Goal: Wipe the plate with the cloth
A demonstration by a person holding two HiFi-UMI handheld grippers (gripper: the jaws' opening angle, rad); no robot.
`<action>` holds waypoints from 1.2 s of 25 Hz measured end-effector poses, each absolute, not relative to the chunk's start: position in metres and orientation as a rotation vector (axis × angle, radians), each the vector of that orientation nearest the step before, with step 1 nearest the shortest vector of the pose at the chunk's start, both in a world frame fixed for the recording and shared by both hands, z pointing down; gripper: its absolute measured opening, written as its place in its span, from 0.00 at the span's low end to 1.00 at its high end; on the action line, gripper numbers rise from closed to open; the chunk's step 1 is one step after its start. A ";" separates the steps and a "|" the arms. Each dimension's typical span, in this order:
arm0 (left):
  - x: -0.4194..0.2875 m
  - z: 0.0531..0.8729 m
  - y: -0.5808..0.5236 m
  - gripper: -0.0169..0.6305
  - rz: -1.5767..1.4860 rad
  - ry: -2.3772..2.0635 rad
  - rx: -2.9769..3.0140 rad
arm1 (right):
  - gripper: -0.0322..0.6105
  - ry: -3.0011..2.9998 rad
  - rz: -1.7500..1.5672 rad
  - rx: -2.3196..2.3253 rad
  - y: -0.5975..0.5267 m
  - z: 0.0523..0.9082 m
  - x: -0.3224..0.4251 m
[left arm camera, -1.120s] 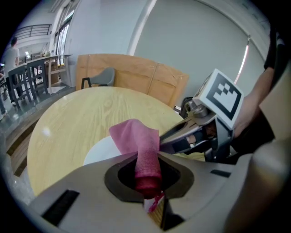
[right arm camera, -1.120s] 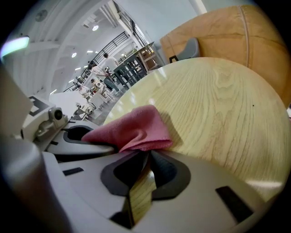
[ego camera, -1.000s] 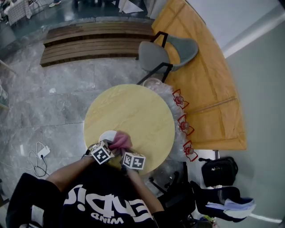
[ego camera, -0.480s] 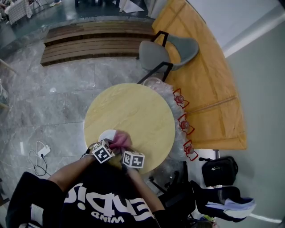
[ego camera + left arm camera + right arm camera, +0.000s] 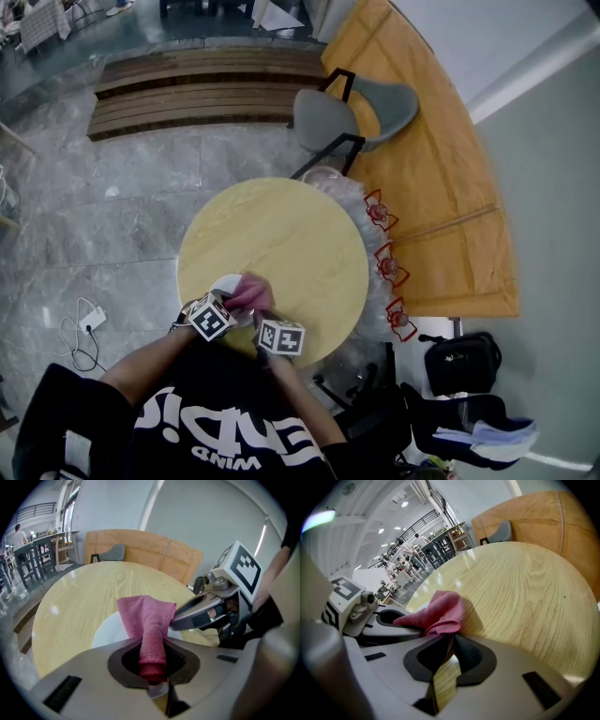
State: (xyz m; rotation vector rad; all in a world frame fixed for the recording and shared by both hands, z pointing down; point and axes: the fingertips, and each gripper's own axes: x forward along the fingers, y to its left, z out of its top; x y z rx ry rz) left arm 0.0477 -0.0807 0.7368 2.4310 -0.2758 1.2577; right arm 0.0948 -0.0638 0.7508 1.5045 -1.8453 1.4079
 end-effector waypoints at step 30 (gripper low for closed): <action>-0.003 0.725 -0.112 0.10 1.287 -0.488 2.398 | 0.16 -1.851 1.434 1.516 -0.061 0.754 0.097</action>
